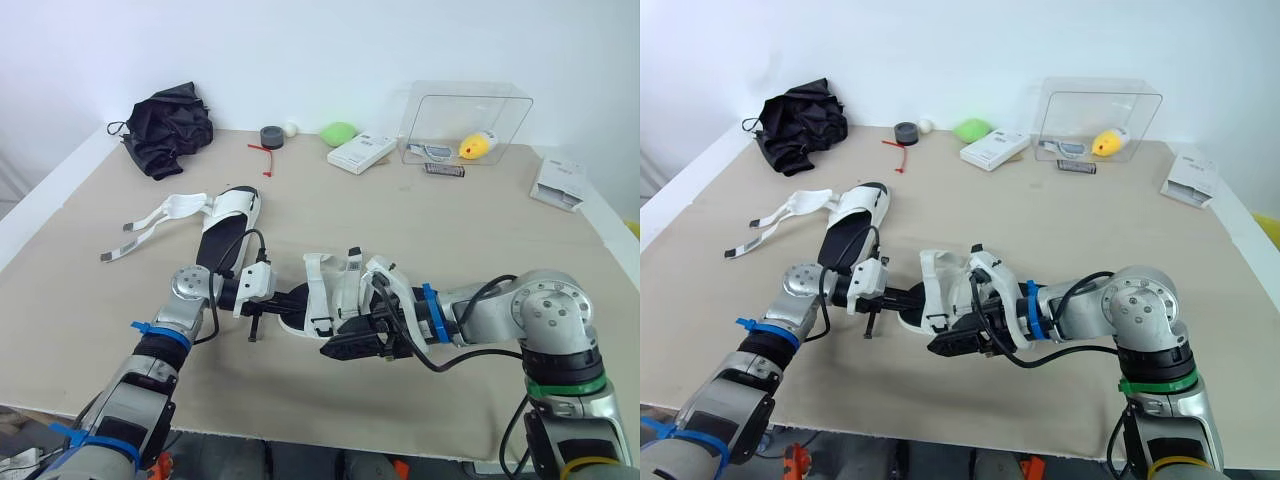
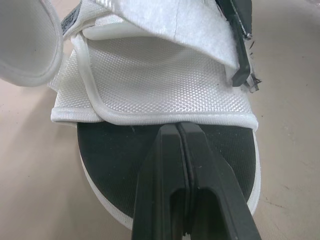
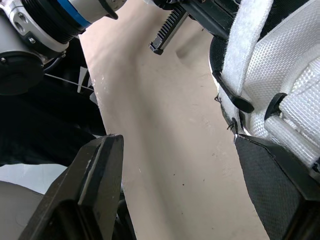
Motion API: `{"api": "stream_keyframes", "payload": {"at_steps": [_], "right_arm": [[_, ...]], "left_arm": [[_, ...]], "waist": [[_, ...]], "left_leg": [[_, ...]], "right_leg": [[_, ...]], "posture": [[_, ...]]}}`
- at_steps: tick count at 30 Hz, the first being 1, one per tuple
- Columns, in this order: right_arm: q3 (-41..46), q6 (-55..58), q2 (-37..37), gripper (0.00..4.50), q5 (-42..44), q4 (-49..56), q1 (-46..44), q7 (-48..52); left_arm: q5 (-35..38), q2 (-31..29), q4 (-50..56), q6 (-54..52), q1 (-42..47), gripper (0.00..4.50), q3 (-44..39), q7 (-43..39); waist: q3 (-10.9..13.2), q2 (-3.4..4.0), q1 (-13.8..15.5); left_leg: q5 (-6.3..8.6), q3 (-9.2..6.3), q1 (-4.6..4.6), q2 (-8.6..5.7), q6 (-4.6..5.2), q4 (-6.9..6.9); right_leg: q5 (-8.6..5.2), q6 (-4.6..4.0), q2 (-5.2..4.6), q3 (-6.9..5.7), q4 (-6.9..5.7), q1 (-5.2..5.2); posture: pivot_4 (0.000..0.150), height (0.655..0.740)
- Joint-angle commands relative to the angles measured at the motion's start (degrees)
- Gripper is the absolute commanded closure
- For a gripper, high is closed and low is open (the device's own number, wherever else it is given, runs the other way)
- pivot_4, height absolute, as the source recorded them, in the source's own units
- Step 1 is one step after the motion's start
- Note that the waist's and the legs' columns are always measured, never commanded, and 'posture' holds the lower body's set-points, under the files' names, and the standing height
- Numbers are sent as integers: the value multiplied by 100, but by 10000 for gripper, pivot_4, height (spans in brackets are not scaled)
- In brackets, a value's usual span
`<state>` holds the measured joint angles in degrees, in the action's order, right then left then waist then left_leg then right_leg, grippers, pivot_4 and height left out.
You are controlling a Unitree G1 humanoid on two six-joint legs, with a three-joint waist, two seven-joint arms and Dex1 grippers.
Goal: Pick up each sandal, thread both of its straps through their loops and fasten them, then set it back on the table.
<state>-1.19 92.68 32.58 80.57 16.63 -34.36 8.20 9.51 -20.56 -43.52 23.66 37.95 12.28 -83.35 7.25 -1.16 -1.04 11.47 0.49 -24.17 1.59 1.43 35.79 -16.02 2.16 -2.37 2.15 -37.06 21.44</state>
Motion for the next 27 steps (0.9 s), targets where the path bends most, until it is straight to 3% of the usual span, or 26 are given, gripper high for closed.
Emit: {"api": "stream_keyframes", "payload": {"at_steps": [1,6,13,17,22,27], "right_arm": [[8,-19,-87,6733,228,-147,-203,-349],[-91,-21,-267,6733,343,-312,-401,-737],[-285,-19,131,6733,595,-433,-845,-1624],[-506,-314,635,6733,1431,-507,-751,-2424],[-1287,-1490,1336,6733,3065,-315,-672,-3579],[-1627,-2165,1165,6733,3243,-295,-560,-3810]], "left_arm": [[-574,30,-467,-113,-301,45000,501,-154],[-566,10,-456,-119,-302,45000,506,-212],[-548,-19,-383,-154,-335,45000,514,-248],[-548,0,-348,-182,-360,45000,523,-240],[-564,44,-399,-168,-356,45000,544,-254],[-580,133,-506,-151,-246,45000,566,-277]], "waist": [[0,0,-1],[0,0,-5],[1,1,-14],[1,0,-8],[2,-2,-6],[1,-8,-14]], "left_leg": [[0,0,0,0,0,0],[-1,0,0,2,1,0],[-3,0,1,10,4,-1],[-3,2,-2,9,4,-1],[-3,7,-4,7,4,-2],[-3,9,-3,8,5,-2]], "right_leg": [[0,0,-1,0,0,0],[2,-3,0,0,0,1],[9,-14,-2,-3,0,6],[6,-17,-10,-2,1,5],[-10,-36,-19,2,6,4],[-10,-32,-13,8,6,1]], "posture": [[1500,7400],[1500,7400],[1500,7400],[1500,7400],[1500,7400],[1500,7400]]}}
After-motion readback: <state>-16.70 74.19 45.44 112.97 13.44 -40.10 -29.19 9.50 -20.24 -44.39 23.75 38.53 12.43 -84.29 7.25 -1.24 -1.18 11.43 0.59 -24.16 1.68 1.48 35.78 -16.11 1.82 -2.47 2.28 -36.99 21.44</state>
